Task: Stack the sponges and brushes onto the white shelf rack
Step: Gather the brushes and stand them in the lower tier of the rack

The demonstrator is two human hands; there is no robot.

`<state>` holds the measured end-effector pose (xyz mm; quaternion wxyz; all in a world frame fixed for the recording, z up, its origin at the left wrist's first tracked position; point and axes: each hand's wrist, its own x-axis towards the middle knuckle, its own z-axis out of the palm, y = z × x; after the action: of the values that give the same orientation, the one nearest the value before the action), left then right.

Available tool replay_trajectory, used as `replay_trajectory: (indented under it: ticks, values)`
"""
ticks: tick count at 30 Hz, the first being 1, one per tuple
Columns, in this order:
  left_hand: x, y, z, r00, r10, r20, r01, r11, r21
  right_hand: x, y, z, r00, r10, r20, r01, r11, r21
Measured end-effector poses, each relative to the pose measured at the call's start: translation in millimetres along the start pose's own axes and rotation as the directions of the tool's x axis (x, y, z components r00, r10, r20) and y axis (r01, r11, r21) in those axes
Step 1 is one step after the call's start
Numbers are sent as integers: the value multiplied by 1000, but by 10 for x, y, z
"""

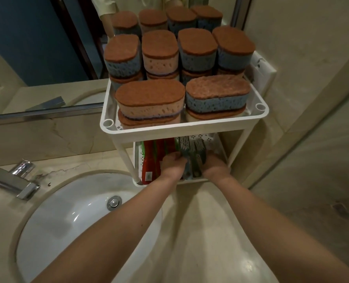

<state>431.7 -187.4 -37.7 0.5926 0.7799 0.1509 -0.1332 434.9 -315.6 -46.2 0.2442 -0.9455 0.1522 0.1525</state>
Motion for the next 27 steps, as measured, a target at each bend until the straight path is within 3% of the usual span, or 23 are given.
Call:
replay_trajectory:
  ticks: [5, 8, 10, 13, 18, 27]
  values:
    - [20, 100, 97, 1000, -21, -11, 21, 1000, 6, -64, 77, -7, 997, -69, -34, 68, 997, -46]
    - [49, 144, 185, 999, -39, 3, 39, 999, -2, -164, 242, 28, 962, -152, -227, 208, 946, 250]
    - [58, 174, 245, 999, -23, 37, 22, 1000, 12, -243, 298, 40, 938, -112, -327, 270, 830, 489]
    - [86, 213, 348, 996, -18, 86, 14, 999, 46, -354, 310, 80, 920, -6, -393, 283, 704, 651]
    - [139, 287, 504, 989, -59, 139, 54, 998, 38, -519, 493, 232, 842, 95, -530, 326, 694, 642]
    - [216, 266, 695, 977, -157, 145, 157, 987, 10, -450, 552, 218, 851, 155, -502, 281, 673, 684]
